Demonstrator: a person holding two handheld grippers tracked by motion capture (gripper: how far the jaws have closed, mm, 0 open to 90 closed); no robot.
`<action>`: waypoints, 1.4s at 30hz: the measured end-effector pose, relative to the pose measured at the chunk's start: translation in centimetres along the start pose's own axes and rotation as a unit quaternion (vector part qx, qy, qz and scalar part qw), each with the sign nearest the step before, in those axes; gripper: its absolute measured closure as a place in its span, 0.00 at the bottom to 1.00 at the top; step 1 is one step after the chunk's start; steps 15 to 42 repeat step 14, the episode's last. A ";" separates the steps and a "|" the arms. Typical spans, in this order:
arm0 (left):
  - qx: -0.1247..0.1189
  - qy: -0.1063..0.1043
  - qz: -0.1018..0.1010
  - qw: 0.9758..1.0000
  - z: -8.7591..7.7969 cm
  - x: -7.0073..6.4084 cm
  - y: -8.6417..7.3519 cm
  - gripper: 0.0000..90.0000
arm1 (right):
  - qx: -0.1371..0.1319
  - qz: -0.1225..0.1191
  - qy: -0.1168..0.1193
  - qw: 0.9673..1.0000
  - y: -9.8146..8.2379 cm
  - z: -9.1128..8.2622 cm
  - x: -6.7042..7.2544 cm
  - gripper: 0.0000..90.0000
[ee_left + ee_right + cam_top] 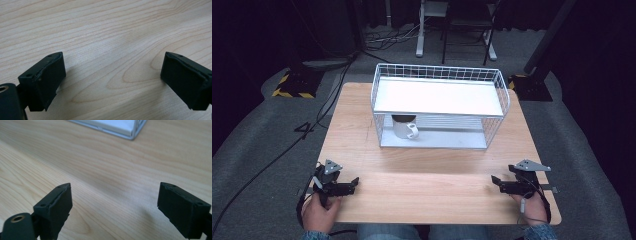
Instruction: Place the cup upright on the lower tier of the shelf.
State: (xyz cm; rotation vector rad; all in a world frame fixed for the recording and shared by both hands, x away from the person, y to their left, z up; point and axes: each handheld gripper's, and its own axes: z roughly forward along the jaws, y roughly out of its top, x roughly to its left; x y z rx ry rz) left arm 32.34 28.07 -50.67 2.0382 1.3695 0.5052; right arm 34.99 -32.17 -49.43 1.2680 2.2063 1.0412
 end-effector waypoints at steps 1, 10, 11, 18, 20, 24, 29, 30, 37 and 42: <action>0.000 0.000 0.000 1.000 0.0 0.0 0.0 0.07 | 0.006 0.003 -0.002 1.000 -0.2 0.2 -0.1 0.14; 0.000 0.001 0.000 1.000 0.1 0.0 0.0 0.07 | 0.023 -0.006 -0.025 0.999 -0.7 0.9 -0.1 0.12; 0.000 0.001 0.000 1.000 0.1 0.0 0.0 0.07 | 0.023 -0.006 -0.025 0.999 -0.7 0.9 -0.1 0.12; -0.001 0.001 -0.004 1.000 0.2 0.0 0.2 0.07 | 0.025 0.000 -0.028 0.999 -0.6 1.0 -0.1 0.10; -0.001 0.001 -0.004 1.000 0.2 0.0 0.2 0.07 | 0.025 0.000 -0.028 0.999 -0.6 1.0 -0.1 0.10; -0.001 0.001 -0.004 1.000 0.2 0.0 0.2 0.07 | 0.025 0.000 -0.028 0.999 -0.6 1.0 -0.1 0.10; -0.001 0.001 -0.004 1.000 0.2 0.0 0.2 0.07 | 0.025 0.000 -0.028 0.999 -0.6 1.0 -0.1 0.10; -0.001 0.001 -0.004 1.000 0.2 0.0 0.2 0.07 | 0.025 0.000 -0.028 0.999 -0.6 1.0 -0.1 0.10; -0.001 0.001 -0.004 1.000 0.2 0.0 0.2 0.07 | 0.025 0.000 -0.028 0.999 -0.6 1.0 -0.1 0.10; -0.001 0.001 -0.004 1.000 0.2 0.0 0.2 0.07 | 0.025 0.000 -0.028 0.999 -0.6 1.0 -0.1 0.10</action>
